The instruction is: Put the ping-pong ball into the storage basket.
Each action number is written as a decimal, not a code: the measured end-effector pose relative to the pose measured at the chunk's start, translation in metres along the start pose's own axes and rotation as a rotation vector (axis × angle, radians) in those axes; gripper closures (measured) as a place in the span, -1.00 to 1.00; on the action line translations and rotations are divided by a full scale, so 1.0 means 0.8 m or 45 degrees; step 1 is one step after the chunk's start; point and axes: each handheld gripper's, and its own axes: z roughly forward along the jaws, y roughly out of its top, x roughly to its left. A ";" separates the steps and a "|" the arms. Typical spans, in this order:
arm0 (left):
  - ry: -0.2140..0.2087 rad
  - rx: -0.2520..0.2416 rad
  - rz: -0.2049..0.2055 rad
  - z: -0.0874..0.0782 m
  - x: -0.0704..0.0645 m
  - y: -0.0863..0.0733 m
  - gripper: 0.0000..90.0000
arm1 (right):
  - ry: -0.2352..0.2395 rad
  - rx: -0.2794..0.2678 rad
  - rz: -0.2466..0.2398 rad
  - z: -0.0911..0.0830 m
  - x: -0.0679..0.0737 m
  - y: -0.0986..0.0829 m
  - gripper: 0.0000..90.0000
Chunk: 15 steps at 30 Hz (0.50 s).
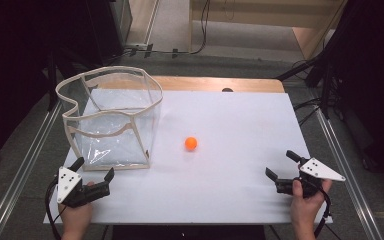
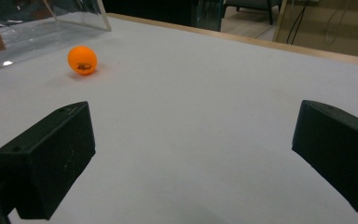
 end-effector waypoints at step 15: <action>0.009 0.007 0.011 0.001 -0.001 0.000 -1.00 | 0.201 0.105 -0.062 0.011 0.026 0.050 -1.00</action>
